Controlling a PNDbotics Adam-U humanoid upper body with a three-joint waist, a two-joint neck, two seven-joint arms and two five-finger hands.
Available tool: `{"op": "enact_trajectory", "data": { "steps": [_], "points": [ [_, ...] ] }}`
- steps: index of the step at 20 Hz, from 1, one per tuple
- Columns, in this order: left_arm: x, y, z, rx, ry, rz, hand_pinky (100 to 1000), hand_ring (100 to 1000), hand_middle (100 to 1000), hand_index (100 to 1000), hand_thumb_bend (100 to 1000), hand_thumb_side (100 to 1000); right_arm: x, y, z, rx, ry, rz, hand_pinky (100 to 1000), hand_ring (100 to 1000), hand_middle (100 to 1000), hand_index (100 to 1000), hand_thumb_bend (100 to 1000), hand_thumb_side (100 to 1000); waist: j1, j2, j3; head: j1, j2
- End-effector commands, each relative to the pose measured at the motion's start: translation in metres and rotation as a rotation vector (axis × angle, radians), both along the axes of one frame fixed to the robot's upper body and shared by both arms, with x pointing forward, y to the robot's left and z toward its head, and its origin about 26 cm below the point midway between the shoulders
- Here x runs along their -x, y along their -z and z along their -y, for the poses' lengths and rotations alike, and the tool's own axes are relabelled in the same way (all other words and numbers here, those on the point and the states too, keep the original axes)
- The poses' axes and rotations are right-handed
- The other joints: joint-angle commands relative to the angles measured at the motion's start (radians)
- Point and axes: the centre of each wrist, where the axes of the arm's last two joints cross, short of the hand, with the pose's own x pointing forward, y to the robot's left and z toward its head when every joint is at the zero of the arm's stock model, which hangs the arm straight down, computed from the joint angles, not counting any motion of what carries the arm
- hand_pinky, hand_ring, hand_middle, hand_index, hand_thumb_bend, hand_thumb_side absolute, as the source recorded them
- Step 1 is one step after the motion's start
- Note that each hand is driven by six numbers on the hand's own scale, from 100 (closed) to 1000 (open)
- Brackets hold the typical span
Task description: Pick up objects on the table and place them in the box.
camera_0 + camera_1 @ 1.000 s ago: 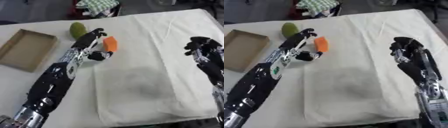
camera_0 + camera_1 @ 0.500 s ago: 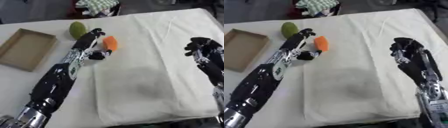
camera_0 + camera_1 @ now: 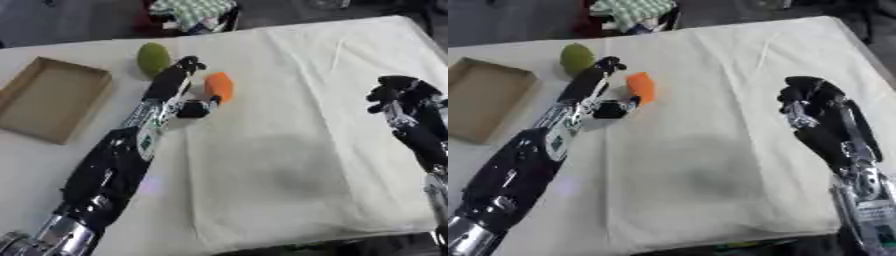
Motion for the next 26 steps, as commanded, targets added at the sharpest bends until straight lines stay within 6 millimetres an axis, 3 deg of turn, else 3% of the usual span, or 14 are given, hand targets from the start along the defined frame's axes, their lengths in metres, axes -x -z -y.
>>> {"op": "enact_trajectory", "data": {
  "steps": [1,26],
  "points": [
    [-0.0028,-0.0087,0.0025,0.045,0.007,0.008,683,854,910,876,374,470,-0.0011,-0.0064,0.0,0.004,-0.01,0.02,599,662,596,735,100,410,-0.003,-0.012,-0.003,0.003,0.005],
    [-0.0017,-0.002,0.0046,0.099,0.002,-0.025,630,810,851,856,345,450,-0.0032,-0.0082,-0.0027,0.007,-0.027,0.024,600,663,595,735,100,415,0.0,-0.003,-0.023,0.006,0.005]
  ]
}}
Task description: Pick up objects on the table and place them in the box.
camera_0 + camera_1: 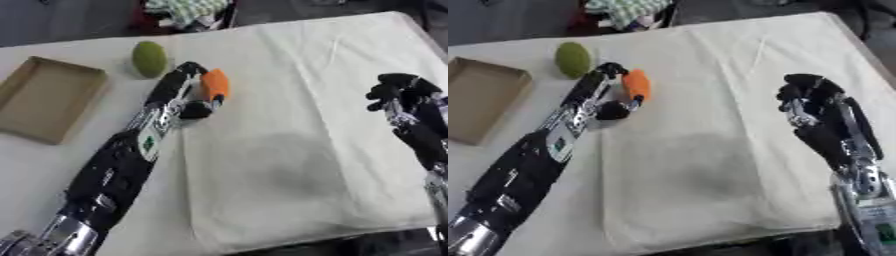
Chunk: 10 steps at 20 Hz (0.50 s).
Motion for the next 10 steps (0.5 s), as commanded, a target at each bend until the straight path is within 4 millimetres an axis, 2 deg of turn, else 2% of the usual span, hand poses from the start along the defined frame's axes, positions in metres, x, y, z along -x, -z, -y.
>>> {"op": "enact_trajectory", "data": {
  "steps": [1,6,10],
  "points": [
    [-0.0024,-0.0087,0.0028,0.013,-0.001,0.028,629,807,848,858,341,450,-0.0012,-0.0057,0.0,0.002,-0.01,0.018,600,663,595,735,100,415,-0.003,-0.011,-0.001,-0.001,0.005],
    [-0.0022,-0.0068,0.0023,0.019,0.0,0.027,608,781,820,868,312,435,-0.0013,-0.0056,0.0,0.001,-0.01,0.018,600,663,595,735,100,416,-0.003,-0.011,-0.002,-0.002,0.005],
    [-0.0013,-0.0067,0.0048,0.048,0.014,0.039,578,750,763,849,278,408,-0.0014,-0.0056,-0.0001,0.001,-0.011,0.018,600,663,595,735,100,416,-0.003,-0.01,-0.003,-0.003,0.005]
  ]
}}
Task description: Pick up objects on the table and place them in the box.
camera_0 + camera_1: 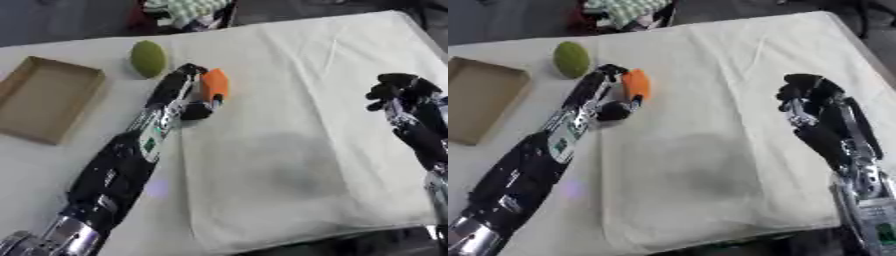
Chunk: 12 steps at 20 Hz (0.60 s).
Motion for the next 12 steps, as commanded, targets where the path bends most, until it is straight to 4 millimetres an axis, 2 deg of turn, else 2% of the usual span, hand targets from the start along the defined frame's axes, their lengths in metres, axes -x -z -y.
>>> {"op": "enact_trajectory", "data": {
  "steps": [1,8,12],
  "points": [
    [-0.0018,-0.0094,0.004,0.039,0.017,0.035,571,742,744,843,265,398,-0.0013,-0.0056,-0.0001,0.001,-0.01,0.018,600,663,595,734,100,416,-0.003,-0.012,-0.002,-0.003,0.005],
    [-0.0007,-0.0104,0.0059,0.179,0.061,0.081,512,667,590,763,115,292,-0.0014,-0.0052,-0.0001,0.0,-0.011,0.016,600,663,595,734,100,420,-0.002,-0.012,-0.002,-0.005,0.005],
    [-0.0002,-0.0117,0.0058,0.277,0.076,0.114,490,645,559,717,100,262,-0.0015,-0.005,0.0,-0.001,-0.01,0.015,600,663,595,734,100,421,-0.002,-0.011,-0.001,-0.006,0.005]
  ]
}}
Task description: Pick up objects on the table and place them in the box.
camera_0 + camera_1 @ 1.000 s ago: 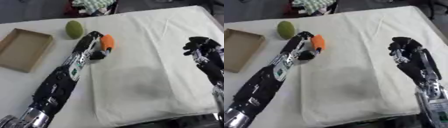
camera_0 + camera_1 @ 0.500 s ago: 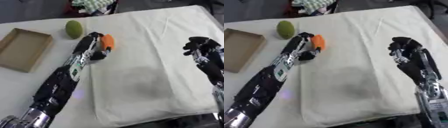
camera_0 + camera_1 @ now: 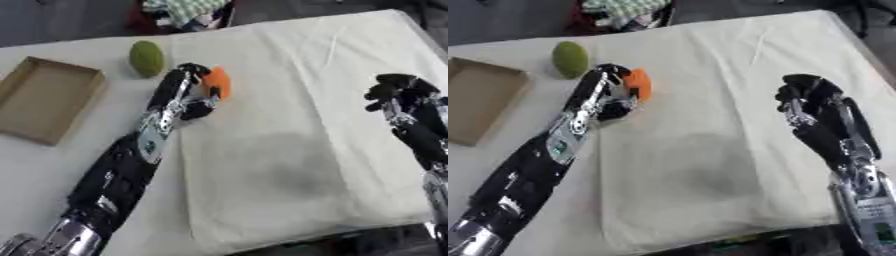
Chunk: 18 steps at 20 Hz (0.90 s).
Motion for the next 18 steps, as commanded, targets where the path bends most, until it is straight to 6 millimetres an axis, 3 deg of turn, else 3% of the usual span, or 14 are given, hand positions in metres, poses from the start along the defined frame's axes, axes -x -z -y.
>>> {"op": "enact_trajectory", "data": {
  "steps": [1,8,13,18],
  "points": [
    [-0.002,-0.014,0.002,0.08,0.024,0.055,489,644,558,714,100,261,-0.001,-0.007,0.0,-0.001,-0.01,0.022,600,663,595,734,100,421,-0.004,-0.013,0.0,-0.004,0.005],
    [-0.002,-0.032,-0.004,0.174,0.041,0.09,478,640,552,707,100,263,-0.001,-0.007,0.0,0.0,-0.007,0.024,601,663,595,731,100,421,-0.004,-0.011,0.007,-0.011,0.005],
    [0.003,-0.074,-0.021,0.222,0.052,0.163,478,637,548,708,100,247,-0.001,-0.009,0.002,0.001,0.002,0.03,601,663,595,730,100,421,-0.001,-0.008,0.019,-0.024,0.005],
    [0.02,-0.123,-0.082,0.263,-0.009,0.256,477,633,547,710,100,234,-0.001,-0.01,0.005,0.004,0.02,0.034,601,663,595,731,100,421,0.005,-0.007,0.042,-0.05,0.005]
  ]
}}
